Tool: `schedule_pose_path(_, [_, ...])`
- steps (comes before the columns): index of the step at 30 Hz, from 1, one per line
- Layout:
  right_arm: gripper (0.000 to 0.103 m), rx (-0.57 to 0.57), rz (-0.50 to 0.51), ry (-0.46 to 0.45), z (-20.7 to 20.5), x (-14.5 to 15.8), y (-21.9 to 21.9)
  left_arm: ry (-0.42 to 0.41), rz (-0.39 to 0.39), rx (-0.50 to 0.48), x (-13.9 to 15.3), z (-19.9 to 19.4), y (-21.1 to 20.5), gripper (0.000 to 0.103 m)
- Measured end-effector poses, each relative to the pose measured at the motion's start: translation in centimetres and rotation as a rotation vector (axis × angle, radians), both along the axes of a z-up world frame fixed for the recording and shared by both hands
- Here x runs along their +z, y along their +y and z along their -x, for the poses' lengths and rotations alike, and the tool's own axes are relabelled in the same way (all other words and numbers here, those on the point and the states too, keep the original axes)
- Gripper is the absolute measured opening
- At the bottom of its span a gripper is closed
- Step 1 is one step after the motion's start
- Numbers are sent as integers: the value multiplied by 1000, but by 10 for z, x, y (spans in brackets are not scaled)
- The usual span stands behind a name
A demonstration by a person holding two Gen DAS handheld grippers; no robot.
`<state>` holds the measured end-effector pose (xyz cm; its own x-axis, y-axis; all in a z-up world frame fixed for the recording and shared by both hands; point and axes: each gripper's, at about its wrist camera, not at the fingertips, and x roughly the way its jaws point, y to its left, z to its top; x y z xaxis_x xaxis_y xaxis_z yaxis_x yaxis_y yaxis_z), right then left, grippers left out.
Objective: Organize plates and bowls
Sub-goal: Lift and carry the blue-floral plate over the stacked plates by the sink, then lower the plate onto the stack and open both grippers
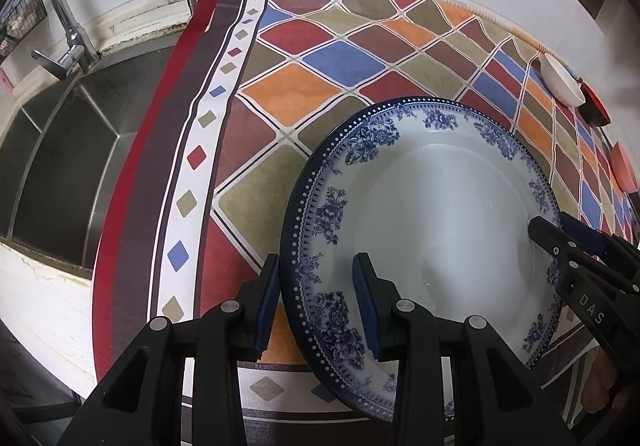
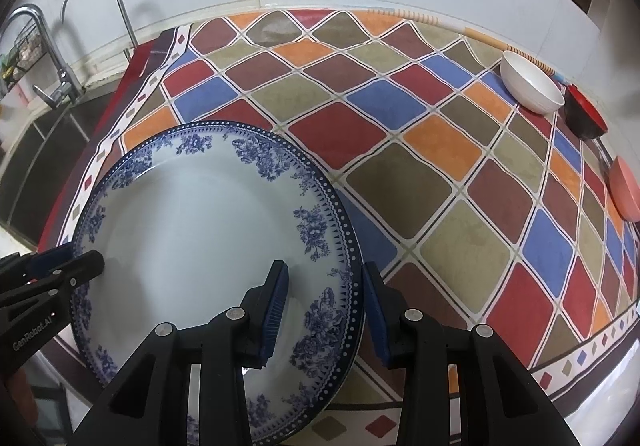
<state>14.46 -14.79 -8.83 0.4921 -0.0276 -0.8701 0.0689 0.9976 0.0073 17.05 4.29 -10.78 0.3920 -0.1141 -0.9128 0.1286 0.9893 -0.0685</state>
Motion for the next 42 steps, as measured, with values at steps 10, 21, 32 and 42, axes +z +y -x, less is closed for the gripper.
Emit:
schedule_pose_path(10, [41, 11, 9, 2, -1, -1, 3, 16, 10, 10, -3, -2, 2, 36])
schedule_pose_path(21, [61, 33, -13, 5, -3, -2, 6, -24, -7, 14, 4, 1, 2, 55])
schedule_pose_path(32, [64, 2, -7, -75, 2, 17, -9, -134, -3, -39, 34, -5, -20, 62])
schedule_pose_path(42, [67, -85, -11, -174, 3, 45, -53, -244, 14, -130, 67, -21, -71, 62])
